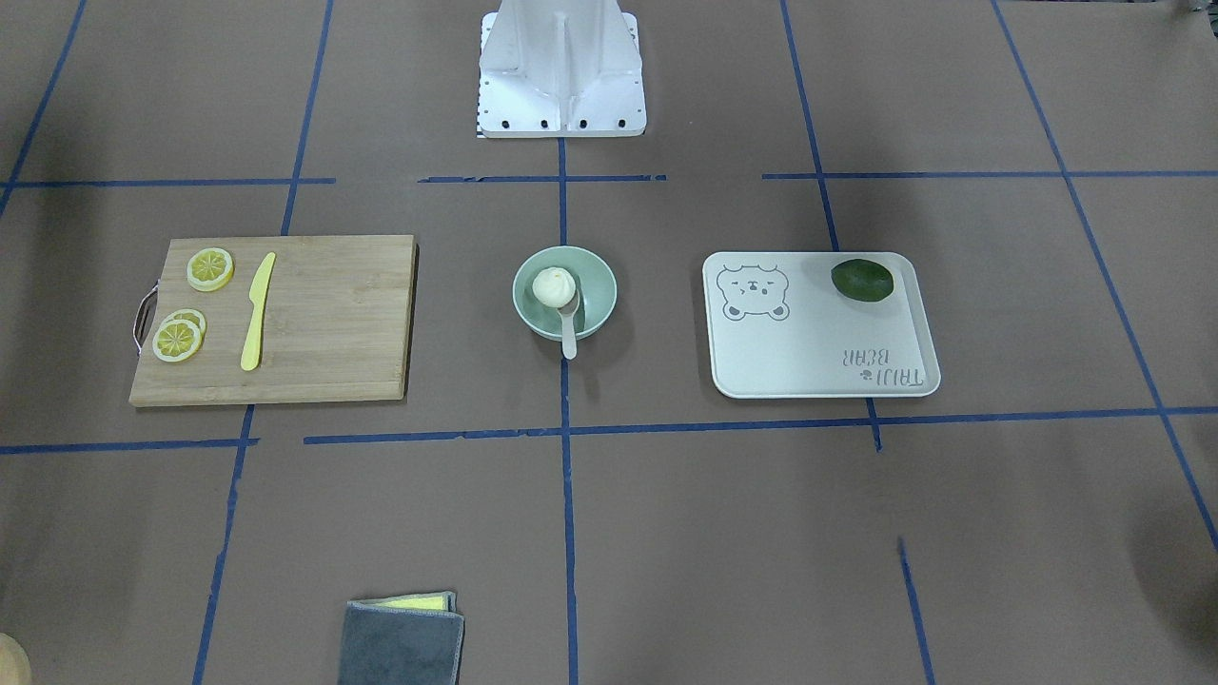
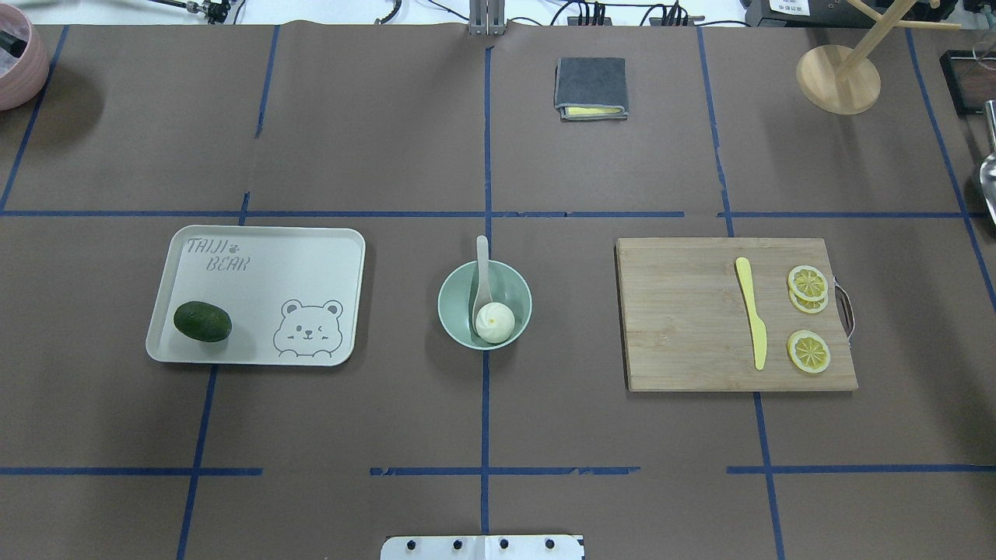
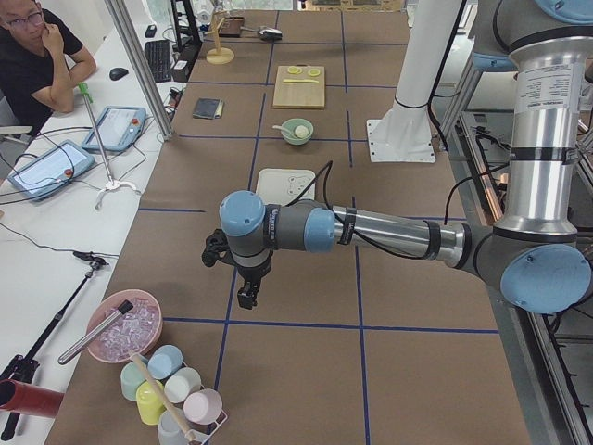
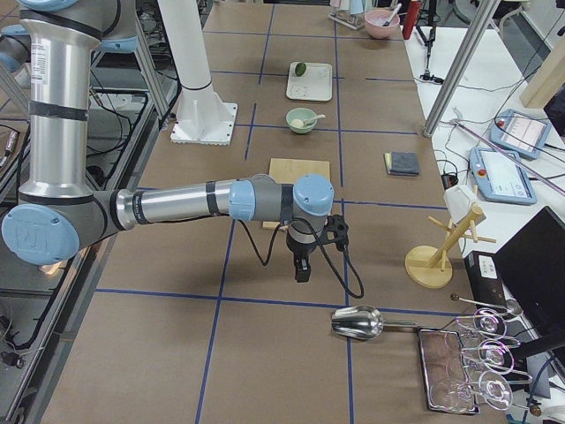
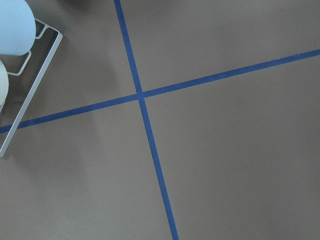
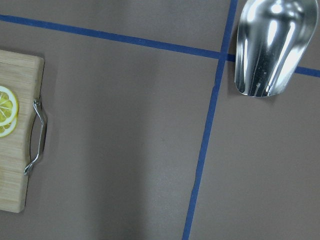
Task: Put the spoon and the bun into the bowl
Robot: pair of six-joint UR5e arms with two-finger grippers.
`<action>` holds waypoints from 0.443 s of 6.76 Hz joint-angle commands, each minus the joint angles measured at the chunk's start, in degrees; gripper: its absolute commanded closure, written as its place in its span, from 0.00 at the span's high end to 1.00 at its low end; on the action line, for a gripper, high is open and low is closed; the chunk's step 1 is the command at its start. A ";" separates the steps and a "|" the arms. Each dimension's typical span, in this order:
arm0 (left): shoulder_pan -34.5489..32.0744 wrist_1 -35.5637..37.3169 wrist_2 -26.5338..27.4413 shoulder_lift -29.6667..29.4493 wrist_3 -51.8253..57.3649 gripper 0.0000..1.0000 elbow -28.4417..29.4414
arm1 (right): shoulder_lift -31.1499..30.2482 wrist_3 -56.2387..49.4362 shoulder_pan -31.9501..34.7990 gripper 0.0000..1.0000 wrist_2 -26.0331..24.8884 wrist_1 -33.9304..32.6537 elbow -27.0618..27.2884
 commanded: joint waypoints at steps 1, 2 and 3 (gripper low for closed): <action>0.02 -1.54 0.27 -0.39 0.45 1.00 2.52 | -0.03 0.17 -0.02 1.00 0.72 -0.01 -0.13; 0.02 -1.45 0.62 -0.04 0.27 1.00 2.01 | -0.03 0.17 -0.10 1.00 1.33 -0.01 -0.04; 0.02 -1.45 0.63 0.31 -0.08 1.00 1.74 | -0.03 0.17 -0.10 1.00 1.42 -0.01 -0.13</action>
